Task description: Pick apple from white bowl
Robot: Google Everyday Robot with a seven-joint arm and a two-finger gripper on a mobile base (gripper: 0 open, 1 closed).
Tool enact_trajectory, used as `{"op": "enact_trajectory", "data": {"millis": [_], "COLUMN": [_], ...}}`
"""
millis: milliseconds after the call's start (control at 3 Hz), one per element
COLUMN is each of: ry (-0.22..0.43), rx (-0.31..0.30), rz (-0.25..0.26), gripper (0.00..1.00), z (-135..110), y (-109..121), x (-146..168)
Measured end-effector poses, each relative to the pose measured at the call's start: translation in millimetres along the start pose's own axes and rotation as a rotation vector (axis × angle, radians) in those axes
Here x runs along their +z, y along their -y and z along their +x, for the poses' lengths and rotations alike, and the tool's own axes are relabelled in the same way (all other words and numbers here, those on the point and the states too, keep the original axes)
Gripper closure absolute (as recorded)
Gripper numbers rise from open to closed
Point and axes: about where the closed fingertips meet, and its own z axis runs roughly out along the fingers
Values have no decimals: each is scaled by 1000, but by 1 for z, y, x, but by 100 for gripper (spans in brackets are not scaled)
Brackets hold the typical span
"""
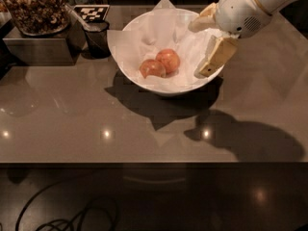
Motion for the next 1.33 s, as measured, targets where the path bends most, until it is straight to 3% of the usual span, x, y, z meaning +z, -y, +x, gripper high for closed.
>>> {"op": "enact_trajectory", "data": {"millis": [1000, 1333], "ry": [107, 96], "rx": [-122, -156], "rz": [-112, -136], "gripper": [21, 17], "z": [-13, -9], "y": [53, 69], "x": [70, 87]}}
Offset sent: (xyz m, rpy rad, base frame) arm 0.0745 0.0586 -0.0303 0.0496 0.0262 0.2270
